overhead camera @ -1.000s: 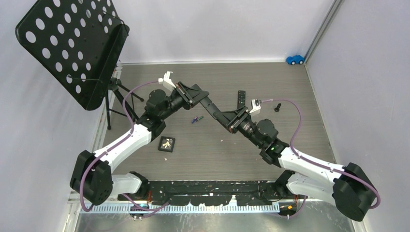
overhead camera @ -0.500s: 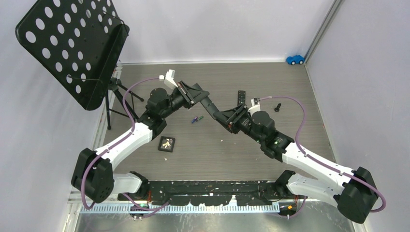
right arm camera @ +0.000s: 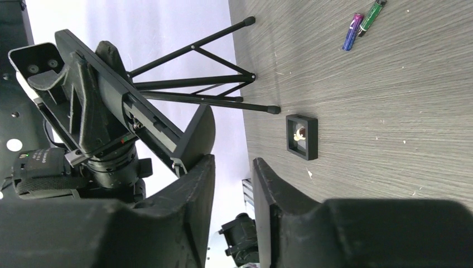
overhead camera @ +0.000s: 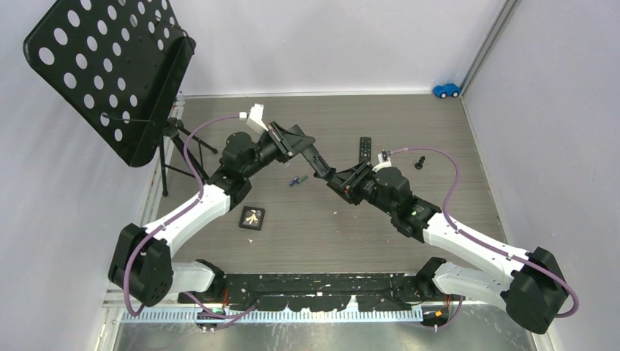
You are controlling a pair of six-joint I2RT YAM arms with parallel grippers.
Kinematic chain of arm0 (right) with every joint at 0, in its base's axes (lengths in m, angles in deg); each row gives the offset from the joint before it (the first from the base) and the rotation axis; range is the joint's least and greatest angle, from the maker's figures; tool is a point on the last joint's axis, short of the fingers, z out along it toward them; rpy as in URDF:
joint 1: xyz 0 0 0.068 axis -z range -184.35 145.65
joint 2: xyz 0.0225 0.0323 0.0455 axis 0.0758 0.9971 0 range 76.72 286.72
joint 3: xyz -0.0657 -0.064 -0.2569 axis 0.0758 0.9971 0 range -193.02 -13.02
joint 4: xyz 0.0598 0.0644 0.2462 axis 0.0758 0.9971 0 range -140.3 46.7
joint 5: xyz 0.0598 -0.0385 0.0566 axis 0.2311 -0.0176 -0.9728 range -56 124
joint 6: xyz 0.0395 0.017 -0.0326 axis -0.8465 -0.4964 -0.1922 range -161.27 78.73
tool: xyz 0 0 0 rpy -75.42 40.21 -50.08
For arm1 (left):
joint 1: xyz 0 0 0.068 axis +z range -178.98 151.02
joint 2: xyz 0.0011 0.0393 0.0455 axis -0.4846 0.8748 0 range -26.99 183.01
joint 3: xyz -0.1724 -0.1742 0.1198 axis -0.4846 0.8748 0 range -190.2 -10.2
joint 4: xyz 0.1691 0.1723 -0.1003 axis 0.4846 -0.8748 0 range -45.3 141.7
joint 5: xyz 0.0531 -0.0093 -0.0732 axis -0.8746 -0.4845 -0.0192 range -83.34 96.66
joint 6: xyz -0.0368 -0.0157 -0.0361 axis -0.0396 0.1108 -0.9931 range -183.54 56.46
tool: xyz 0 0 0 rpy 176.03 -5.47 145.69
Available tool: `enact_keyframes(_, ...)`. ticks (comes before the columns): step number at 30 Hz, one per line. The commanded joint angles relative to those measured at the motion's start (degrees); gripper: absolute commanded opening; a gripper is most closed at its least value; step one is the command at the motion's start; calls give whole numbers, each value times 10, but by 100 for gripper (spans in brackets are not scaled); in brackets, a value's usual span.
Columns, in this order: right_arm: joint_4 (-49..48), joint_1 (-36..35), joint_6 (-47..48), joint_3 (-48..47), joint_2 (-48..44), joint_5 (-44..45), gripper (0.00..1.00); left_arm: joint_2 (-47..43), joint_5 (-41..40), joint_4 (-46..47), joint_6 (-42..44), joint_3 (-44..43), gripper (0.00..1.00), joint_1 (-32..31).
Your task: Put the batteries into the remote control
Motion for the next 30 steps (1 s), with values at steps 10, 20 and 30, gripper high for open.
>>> enact_keyframes(10, -1, 9, 10, 13, -25, 33, 40, 26, 10, 28, 17, 4, 0, -1)
enact_keyframes(20, 53, 12, 4, 68, -57, 70, 40, 99, 6, 94, 12, 49, 0, -47)
enact_keyframes(30, 120, 14, 62, 109, -83, 112, 41, 151, -48, 91, 78, 47, 0, -60)
